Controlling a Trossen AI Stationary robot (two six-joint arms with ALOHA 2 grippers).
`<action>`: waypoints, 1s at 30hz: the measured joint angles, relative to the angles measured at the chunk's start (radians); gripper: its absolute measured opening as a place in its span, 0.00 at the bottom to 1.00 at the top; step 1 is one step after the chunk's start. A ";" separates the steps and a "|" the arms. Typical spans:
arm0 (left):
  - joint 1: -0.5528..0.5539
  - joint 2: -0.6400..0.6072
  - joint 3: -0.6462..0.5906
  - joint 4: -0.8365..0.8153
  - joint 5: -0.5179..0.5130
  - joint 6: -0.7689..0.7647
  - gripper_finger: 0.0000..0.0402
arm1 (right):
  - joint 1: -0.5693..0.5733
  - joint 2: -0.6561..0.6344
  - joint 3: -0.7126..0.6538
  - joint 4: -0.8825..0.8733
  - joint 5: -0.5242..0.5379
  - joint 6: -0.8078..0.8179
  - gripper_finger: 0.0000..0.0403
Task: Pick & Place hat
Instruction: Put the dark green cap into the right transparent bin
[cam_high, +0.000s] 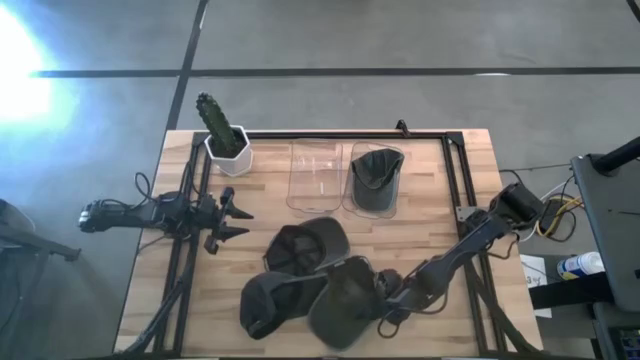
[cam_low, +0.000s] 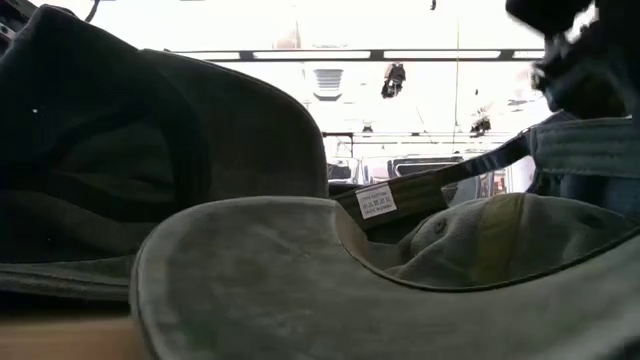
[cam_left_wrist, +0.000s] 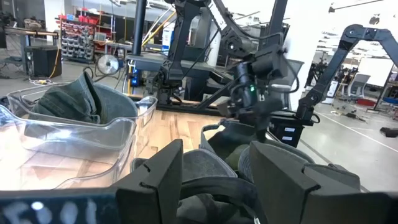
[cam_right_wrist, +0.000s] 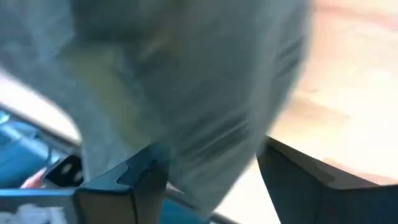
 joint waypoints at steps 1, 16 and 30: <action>0.000 0.000 0.000 0.000 0.000 0.000 0.45 | 0.000 -0.003 -0.010 -0.009 0.001 0.012 0.56; 0.000 0.000 0.000 0.000 0.000 0.000 0.45 | -0.027 -0.028 -0.158 0.001 -0.084 -0.008 0.04; 0.000 0.007 0.000 0.001 0.000 0.000 0.45 | -0.029 -0.415 -0.127 -0.519 0.185 0.051 0.02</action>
